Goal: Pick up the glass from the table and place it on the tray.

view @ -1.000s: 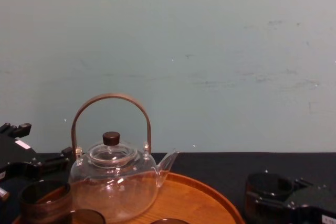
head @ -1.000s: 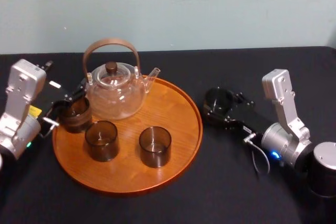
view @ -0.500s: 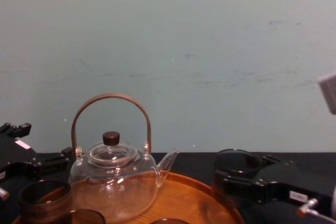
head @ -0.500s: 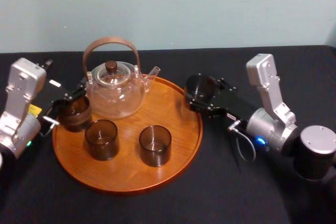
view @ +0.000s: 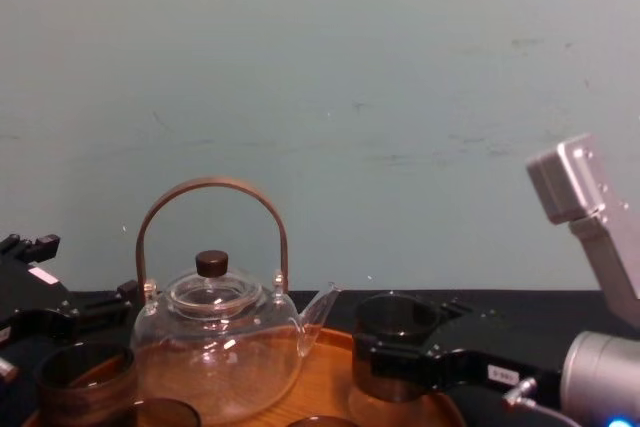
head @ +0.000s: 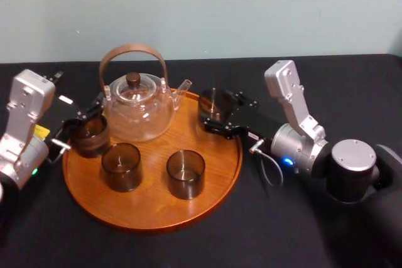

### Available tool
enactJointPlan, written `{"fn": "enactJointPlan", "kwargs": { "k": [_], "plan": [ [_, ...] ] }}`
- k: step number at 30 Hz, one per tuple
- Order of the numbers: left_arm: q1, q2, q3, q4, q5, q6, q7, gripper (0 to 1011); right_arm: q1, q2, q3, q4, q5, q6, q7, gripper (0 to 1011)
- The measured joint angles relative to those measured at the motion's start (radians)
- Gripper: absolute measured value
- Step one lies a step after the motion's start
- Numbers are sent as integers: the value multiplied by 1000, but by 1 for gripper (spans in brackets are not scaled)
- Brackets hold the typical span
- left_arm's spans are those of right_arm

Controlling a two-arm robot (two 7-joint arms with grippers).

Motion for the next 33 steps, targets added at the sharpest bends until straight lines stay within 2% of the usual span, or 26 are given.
{"fn": "enactJointPlan", "kwargs": {
  "k": [17,33],
  "plan": [
    [0,0,0,0,0,0,0,1001,28,-21,-31,70,1,-11,24,903],
    [0,0,0,0,0,0,0,1001,29,-21,-39,73,-7,-4,19,902]
  ]
}}
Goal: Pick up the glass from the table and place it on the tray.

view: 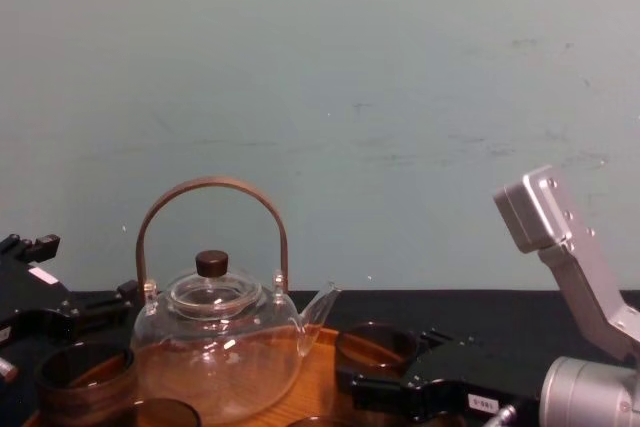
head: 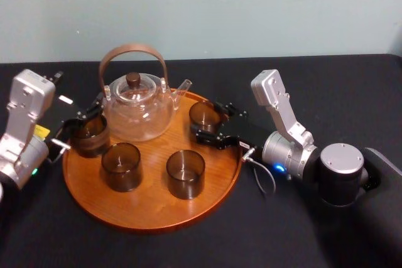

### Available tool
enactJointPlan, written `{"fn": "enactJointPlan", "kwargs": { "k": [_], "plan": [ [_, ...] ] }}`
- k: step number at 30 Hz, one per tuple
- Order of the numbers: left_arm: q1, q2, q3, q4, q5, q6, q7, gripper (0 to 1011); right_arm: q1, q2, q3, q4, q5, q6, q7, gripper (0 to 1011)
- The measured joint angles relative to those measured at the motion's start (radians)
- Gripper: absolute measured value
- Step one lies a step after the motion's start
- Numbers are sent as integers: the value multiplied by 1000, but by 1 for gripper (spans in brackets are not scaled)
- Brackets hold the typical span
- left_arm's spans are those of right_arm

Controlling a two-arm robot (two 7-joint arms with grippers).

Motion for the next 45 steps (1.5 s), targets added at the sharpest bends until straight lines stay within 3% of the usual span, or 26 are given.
{"fn": "enactJointPlan", "kwargs": {
  "k": [4,8,23,45],
  "plan": [
    [0,0,0,0,0,0,0,1001,0,0,0,0,0,0,0,903],
    [0,0,0,0,0,0,0,1002,-1,0,1,0,1,0,0,1002],
    [0,0,0,0,0,0,0,1001,-6,1,7,-8,6,-13,0,1002],
    [0,0,0,0,0,0,0,1001,-75,52,54,-189,40,-67,-24,1002]
  ]
}}
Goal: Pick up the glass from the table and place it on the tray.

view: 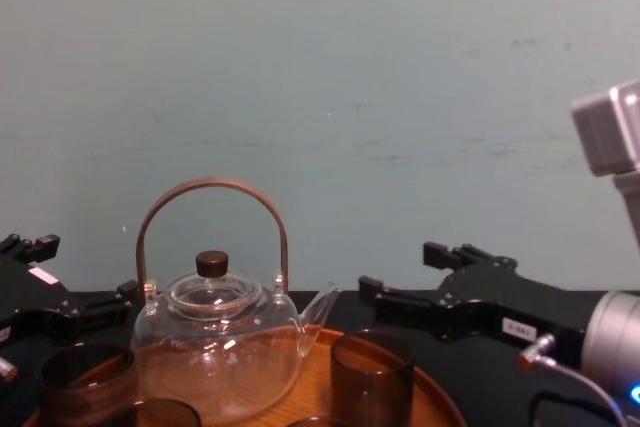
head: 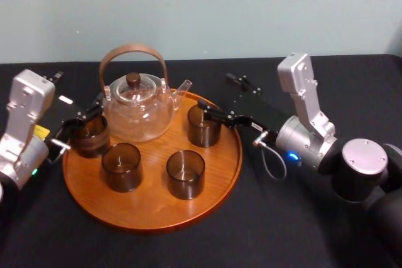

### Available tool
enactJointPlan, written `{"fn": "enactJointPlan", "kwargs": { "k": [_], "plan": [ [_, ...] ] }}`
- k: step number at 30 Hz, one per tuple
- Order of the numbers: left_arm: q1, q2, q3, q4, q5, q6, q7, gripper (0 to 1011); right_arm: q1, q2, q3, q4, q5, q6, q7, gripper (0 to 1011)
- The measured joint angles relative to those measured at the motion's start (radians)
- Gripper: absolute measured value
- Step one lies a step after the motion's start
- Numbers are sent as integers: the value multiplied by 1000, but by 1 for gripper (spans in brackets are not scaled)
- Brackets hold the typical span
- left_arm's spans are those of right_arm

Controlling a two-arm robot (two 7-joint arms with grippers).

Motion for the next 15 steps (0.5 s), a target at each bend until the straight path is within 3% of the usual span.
{"fn": "enactJointPlan", "kwargs": {
  "k": [15],
  "plan": [
    [0,0,0,0,0,0,0,1001,-100,56,76,-109,33,-5,-49,1002]
  ]
}}
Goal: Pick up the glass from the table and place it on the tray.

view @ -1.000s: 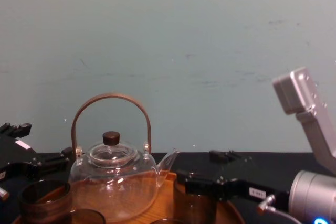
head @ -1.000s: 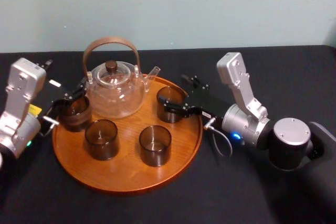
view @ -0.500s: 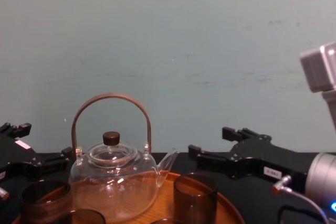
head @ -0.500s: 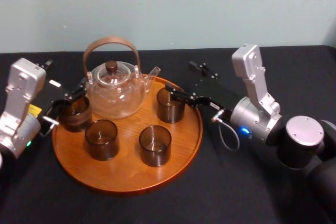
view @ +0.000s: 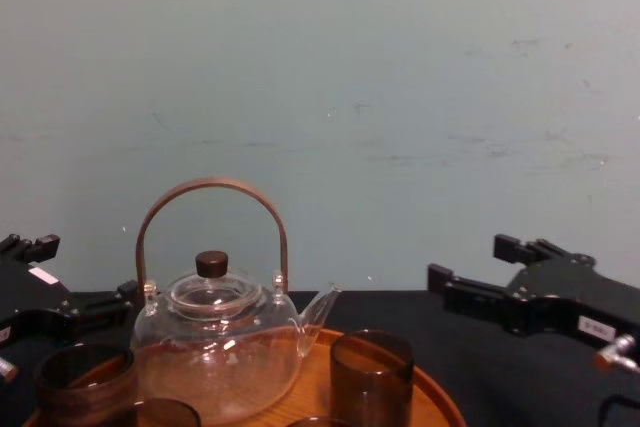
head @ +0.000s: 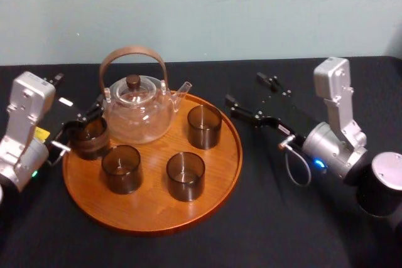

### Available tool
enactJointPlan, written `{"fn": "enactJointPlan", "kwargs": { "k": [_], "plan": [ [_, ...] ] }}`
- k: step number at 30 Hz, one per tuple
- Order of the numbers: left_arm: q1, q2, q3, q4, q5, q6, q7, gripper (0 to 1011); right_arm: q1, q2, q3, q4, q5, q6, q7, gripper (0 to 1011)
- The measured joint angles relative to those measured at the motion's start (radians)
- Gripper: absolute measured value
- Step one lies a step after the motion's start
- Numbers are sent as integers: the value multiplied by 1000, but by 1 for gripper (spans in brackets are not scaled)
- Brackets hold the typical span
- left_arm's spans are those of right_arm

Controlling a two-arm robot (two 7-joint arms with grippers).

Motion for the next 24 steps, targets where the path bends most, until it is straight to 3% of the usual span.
{"fn": "enactJointPlan", "kwargs": {
  "k": [24],
  "plan": [
    [0,0,0,0,0,0,0,1001,-99,23,65,-51,7,-15,-41,1002]
  ]
}}
